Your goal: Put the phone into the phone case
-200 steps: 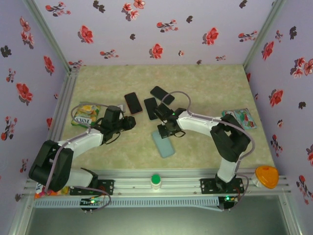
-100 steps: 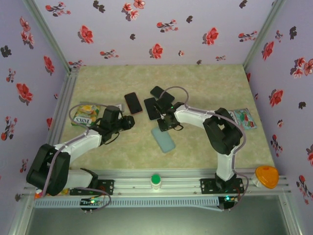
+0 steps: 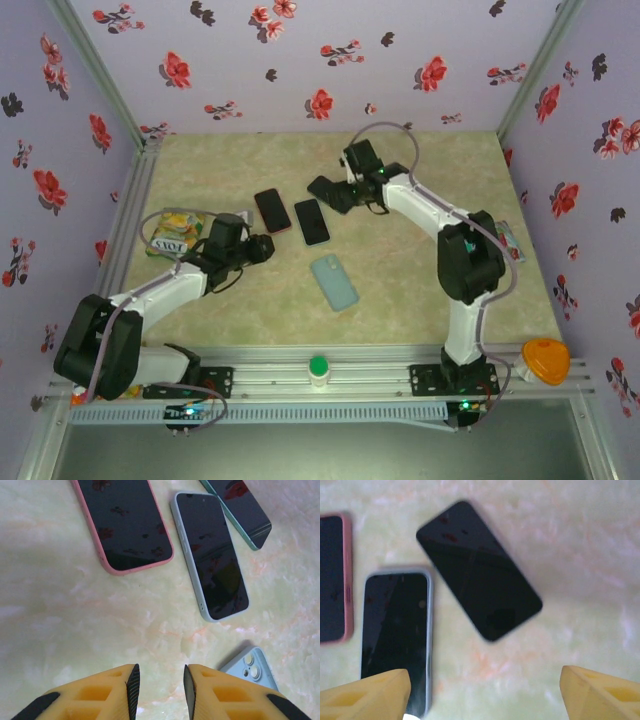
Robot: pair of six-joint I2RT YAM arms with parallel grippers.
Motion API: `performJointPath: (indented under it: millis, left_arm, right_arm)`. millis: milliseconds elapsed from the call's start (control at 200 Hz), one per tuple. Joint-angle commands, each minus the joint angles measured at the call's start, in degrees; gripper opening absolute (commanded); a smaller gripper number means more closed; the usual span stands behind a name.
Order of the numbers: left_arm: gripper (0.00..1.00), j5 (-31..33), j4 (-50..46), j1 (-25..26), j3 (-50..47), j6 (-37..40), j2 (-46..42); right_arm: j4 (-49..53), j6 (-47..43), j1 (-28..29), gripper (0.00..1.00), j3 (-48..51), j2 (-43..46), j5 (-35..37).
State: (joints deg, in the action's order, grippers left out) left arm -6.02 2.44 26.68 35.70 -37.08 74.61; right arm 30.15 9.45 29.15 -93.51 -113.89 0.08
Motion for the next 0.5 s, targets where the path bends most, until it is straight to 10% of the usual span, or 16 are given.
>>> performJointPath:
  millis: [0, 495]
  left_arm:
    - [0.34, 0.1, -0.8, -0.8, 1.5, 1.3, -1.0]
    - [0.34, -1.4, 0.4, -4.3, 0.2, 0.8, -0.2]
  right_arm:
    - [2.6, -5.9, -0.3, 0.84, -5.9, -7.4, -2.1]
    - [5.3, -13.3, -1.6, 0.96, -16.7, -19.0, -3.2]
